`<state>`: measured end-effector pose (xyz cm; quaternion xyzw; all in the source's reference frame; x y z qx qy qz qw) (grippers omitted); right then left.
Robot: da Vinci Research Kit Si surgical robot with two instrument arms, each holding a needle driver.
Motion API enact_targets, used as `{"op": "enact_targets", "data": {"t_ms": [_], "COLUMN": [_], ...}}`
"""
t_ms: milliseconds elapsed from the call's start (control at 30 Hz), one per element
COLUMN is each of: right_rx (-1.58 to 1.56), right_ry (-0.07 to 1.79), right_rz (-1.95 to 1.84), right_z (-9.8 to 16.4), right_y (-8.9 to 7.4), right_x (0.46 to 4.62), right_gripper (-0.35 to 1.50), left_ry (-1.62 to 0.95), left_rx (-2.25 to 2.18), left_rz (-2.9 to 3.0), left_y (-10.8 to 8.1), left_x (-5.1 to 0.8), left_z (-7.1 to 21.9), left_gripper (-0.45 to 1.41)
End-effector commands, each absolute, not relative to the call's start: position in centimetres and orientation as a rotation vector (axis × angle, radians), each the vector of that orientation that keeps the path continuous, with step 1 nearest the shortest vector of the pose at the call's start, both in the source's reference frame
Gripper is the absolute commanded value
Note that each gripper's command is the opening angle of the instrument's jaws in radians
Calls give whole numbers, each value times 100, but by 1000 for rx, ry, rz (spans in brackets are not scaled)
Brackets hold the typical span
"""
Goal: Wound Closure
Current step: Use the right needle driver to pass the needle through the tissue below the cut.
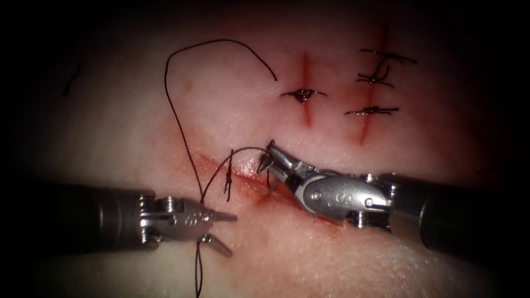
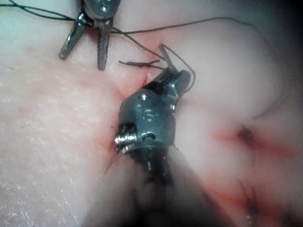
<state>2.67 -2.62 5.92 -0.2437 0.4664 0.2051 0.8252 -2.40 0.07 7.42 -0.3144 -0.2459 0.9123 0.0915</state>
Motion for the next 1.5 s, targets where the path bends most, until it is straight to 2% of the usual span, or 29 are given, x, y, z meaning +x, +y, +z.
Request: {"op": "enact_targets", "data": {"t_ms": [33,400,967,1200,1500], "right_rx": [-524,-534,-547,-456,-276], "right_ry": [992,987,987,1045,1102], "right_rz": [428,434,407,542,770], "right_z": [596,591,598,601,604], "right_y": [-261,-244,-250,-252,-240], "right_x": [282,270,278,291,284], "right_gripper": [-35,-35,-35,-35,-35], "left_ry": [-734,-790,-825,-835,-824], "left_rx": [-935,-939,-931,-933,-925], "left_rz": [2712,2695,2694,2689,2693], "left_y": [3,-21,-27,-26,-24], "left_x": [-243,-243,-235,-236,-236], "left_z": [745,760,762,755,752], "left_gripper": [31,26,22,16,14]}}
